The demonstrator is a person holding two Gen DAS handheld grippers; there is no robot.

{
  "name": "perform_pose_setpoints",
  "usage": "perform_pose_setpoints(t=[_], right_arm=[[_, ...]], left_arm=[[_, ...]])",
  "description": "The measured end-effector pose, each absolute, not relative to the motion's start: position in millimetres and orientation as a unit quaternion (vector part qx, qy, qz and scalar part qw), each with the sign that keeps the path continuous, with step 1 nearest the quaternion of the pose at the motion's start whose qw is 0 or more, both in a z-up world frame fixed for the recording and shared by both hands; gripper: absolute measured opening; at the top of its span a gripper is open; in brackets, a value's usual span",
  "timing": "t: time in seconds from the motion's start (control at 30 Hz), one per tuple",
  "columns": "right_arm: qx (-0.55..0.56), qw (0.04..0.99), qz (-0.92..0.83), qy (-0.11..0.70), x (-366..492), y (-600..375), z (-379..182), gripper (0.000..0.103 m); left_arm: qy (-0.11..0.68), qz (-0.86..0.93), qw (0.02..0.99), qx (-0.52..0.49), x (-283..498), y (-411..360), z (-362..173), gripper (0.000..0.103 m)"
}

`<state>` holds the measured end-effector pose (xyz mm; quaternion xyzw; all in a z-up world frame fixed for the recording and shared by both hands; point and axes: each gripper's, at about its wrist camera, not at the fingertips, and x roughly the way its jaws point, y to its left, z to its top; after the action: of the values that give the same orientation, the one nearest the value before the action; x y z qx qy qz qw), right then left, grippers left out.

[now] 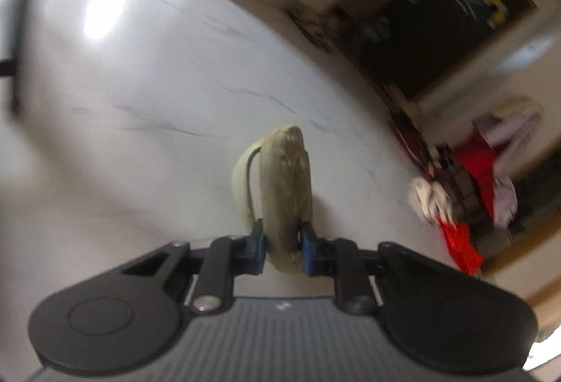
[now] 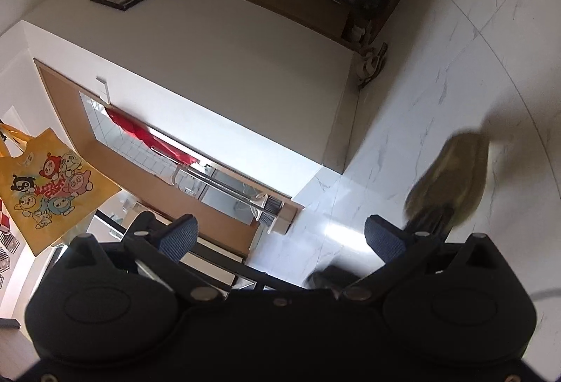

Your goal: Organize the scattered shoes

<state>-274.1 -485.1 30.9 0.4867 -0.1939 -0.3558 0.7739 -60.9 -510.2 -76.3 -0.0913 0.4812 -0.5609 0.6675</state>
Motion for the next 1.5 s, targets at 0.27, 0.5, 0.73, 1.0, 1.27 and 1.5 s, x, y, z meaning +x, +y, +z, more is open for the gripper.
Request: perform_pose_setpoints(t=[0.27, 0.5, 0.73, 1.0, 1.27, 1.5], right_arm=[[0.434, 0.792, -0.362, -0.229, -280.7, -459.5, 47.0, 0.103], [0.384, 0.804, -0.383, -0.243, -284.3, -438.6, 61.2, 0.103], [0.301, 0.836, -0.404, -0.216, -270.3, -411.3, 77.2, 0.103], [0.232, 0.875, -0.403, -0.132, -242.1, -384.3, 90.4, 0.103], [0.14, 0.931, -0.336, -0.017, -194.8, -350.8, 96.8, 0.103], [0.182, 0.957, -0.115, 0.194, -132.4, -341.5, 79.4, 0.103]], left_arm=[[0.44, -0.492, 0.74, -0.13, -50.2, -371.7, -44.2, 0.015], [0.377, -0.448, 0.792, -0.173, -81.0, -246.2, 7.2, 0.013], [0.314, -0.37, 0.844, -0.227, -109.6, -114.1, 39.5, 0.013], [0.318, -0.238, 0.874, -0.279, -113.7, 9.3, 5.3, 0.017], [0.279, -0.119, 0.901, -0.31, -84.4, 46.5, -3.2, 0.057], [0.237, -0.117, 0.93, -0.256, -87.6, 54.4, 31.2, 0.098]])
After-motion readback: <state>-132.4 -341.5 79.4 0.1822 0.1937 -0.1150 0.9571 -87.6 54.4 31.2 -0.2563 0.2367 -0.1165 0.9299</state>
